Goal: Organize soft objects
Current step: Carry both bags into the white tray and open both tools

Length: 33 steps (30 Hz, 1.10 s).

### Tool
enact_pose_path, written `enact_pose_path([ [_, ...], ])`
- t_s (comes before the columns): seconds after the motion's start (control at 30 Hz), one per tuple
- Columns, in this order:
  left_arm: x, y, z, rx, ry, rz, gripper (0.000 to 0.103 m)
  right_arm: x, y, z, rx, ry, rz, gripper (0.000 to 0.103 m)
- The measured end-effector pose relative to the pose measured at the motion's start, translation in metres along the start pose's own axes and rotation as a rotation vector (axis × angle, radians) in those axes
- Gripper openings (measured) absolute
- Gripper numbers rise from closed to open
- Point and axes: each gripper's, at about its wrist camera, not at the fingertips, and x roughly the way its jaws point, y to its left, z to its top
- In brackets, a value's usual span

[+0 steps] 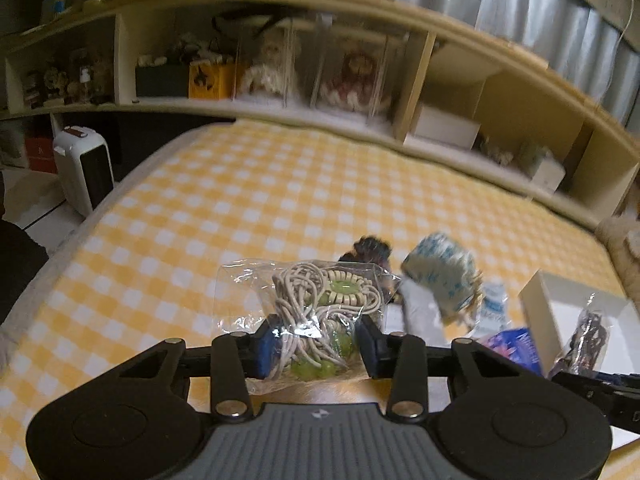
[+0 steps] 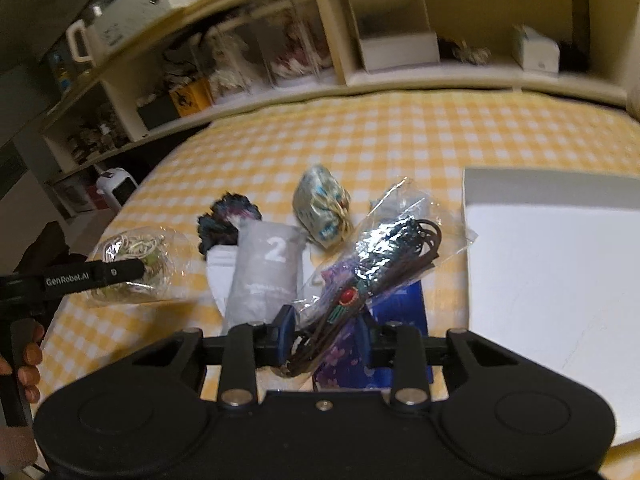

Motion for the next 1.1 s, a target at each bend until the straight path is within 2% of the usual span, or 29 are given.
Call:
enact_pose_path([
  [0.2, -0.029, -0.006, 0.005, -0.015, -0.084, -0.062, 0.042, -0.026, -0.003, 0.009, -0.023, -0.060, 0.023, 0.033],
  [0.4, -0.044, -0.032, 0.012, 0.000, -0.111, -0.156, 0.042, -0.056, -0.028, 0.019, 0.020, -0.124, -0.010, 0.034],
  [0.53, -0.043, -0.060, 0.017, 0.007, -0.097, -0.250, 0.042, -0.074, -0.054, 0.020, 0.057, -0.139, -0.068, 0.034],
  [0.73, -0.037, -0.117, 0.011, 0.074, -0.050, -0.376, 0.042, -0.093, -0.104, 0.017, 0.201, -0.161, -0.168, 0.034],
  [0.93, -0.021, -0.176, -0.014, 0.113, 0.026, -0.477, 0.042, -0.110, -0.161, 0.006, 0.391, -0.174, -0.262, 0.034],
  [1.1, -0.004, -0.214, -0.039, 0.115, 0.100, -0.554, 0.042, -0.109, -0.201, -0.014, 0.566, -0.142, -0.332, 0.034],
])
